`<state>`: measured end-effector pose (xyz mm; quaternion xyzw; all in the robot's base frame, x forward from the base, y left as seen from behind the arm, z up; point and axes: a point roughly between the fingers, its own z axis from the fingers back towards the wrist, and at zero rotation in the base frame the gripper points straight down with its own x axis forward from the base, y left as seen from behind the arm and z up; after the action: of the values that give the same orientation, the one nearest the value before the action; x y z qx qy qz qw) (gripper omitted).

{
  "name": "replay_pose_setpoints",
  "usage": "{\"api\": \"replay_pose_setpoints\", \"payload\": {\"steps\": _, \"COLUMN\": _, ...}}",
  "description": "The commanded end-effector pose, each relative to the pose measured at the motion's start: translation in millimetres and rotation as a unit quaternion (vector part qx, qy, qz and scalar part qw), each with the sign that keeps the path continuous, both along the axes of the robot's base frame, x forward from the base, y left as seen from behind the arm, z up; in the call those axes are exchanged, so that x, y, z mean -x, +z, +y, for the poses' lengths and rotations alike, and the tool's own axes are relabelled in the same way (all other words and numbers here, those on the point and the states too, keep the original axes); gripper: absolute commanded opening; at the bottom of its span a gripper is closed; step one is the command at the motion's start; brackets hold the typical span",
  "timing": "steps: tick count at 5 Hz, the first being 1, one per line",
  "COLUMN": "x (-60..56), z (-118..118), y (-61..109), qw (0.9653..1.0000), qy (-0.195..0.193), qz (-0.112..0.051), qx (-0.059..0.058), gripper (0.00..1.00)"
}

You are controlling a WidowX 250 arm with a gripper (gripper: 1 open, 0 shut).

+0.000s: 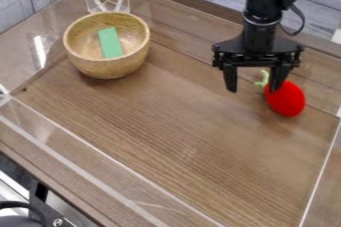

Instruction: Move the red object to the right side of the table

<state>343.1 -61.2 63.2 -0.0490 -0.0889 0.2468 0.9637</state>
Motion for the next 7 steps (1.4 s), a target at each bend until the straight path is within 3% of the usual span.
{"api": "replay_pose_setpoints", "payload": {"steps": 1, "x": 0.3, "z": 3, "y": 18.9, "qw": 0.9992, "qy": -0.028, "qz": -0.029, "qx": 0.003, "gripper": 1.0}}
{"api": "replay_pose_setpoints", "payload": {"steps": 2, "x": 5.6, "z": 8, "y": 23.3, "qw": 0.9981, "qy": -0.051, "qz": -0.033, "qx": 0.001, "gripper": 0.0}}
{"api": "replay_pose_setpoints", "payload": {"steps": 3, "x": 11.0, "z": 15, "y": 22.8, "qw": 0.9962, "qy": -0.08, "qz": -0.033, "qx": -0.005, "gripper": 1.0}}
{"api": "replay_pose_setpoints", "payload": {"steps": 5, "x": 3.5, "z": 5, "y": 47.8, "qw": 0.9964, "qy": -0.074, "qz": -0.04, "qx": -0.011, "gripper": 1.0}}
{"api": "replay_pose_setpoints", "payload": {"steps": 7, "x": 3.2, "z": 16, "y": 48.1, "qw": 0.9966, "qy": -0.062, "qz": -0.053, "qx": -0.013, "gripper": 1.0}}
